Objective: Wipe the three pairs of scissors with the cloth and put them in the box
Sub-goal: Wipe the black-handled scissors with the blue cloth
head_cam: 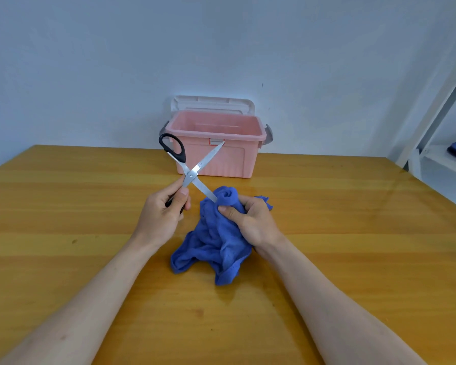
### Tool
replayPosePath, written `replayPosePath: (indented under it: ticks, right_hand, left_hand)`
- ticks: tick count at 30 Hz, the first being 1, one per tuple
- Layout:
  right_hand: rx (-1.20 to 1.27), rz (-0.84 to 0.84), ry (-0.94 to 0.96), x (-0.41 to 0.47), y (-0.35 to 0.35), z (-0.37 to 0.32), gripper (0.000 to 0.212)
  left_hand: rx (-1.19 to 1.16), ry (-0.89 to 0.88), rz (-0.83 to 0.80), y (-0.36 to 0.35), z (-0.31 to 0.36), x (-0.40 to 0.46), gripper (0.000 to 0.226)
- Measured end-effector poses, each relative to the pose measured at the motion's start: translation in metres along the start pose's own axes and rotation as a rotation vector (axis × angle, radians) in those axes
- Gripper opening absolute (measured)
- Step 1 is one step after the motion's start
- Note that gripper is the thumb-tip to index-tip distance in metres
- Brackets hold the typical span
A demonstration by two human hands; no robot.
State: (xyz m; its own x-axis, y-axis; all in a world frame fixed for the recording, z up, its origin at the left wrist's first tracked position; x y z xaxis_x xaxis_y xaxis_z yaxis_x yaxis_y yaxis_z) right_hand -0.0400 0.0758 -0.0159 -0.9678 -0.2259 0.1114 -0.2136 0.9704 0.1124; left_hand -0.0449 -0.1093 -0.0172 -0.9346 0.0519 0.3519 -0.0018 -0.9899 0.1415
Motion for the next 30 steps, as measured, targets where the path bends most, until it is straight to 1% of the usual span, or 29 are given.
replayPosePath:
  ticks: [3,5,7,11,14,17,20,23,26,30]
  right_hand:
    - [-0.087,0.04,-0.012,0.003,0.001,-0.002,0.01]
    - [-0.203,0.068,-0.019,0.004,0.002,-0.003,0.018]
    - [-0.248,0.085,-0.026,0.005,0.001,-0.003,0.027]
    - [-0.156,0.063,-0.011,0.001,-0.001,-0.004,0.033]
    - [-0.039,0.051,0.011,-0.001,-0.003,-0.003,0.029]
    - [0.019,0.041,0.013,-0.001,-0.006,0.001,0.025]
    - [-0.017,0.068,0.018,0.0,-0.005,-0.002,0.022]
    - [-0.061,0.084,0.032,0.0,-0.005,-0.006,0.021]
    - [-0.074,0.051,0.057,-0.001,-0.009,-0.008,0.02]
    - [-0.001,0.005,0.056,-0.004,-0.009,-0.006,0.017]
  left_hand:
    - [0.028,-0.031,-0.01,0.0,0.003,-0.001,0.033]
    - [0.026,-0.041,-0.002,-0.001,0.004,-0.002,0.032]
    - [0.013,-0.028,0.013,0.0,0.003,-0.001,0.03]
    - [-0.044,-0.001,0.016,-0.001,0.003,-0.002,0.032]
    - [-0.082,0.003,0.026,-0.002,0.004,-0.002,0.031]
    - [-0.047,0.01,-0.004,-0.003,0.004,-0.003,0.034]
    - [-0.023,-0.002,0.007,-0.004,0.006,-0.003,0.034]
    - [-0.049,-0.021,0.036,-0.003,0.008,-0.002,0.033]
    - [-0.078,0.006,0.052,0.0,0.005,-0.002,0.033]
    - [-0.07,0.019,0.02,-0.001,0.004,-0.002,0.032]
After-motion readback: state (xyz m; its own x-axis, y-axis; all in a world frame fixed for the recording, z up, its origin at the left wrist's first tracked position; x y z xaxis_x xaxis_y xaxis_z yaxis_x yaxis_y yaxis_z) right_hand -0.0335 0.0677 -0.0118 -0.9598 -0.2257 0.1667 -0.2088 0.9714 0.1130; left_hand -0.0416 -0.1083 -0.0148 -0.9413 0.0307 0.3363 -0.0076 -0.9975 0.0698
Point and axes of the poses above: each hand's wrist, its own x-axis towards the middle knuckle, its own y-axis out of the back of the hand, z = x × y, the point moved 2 cm from there along x, towards the middle knuckle, and after that the axes turned 3 degrees about -z, right-handed, at the moved point
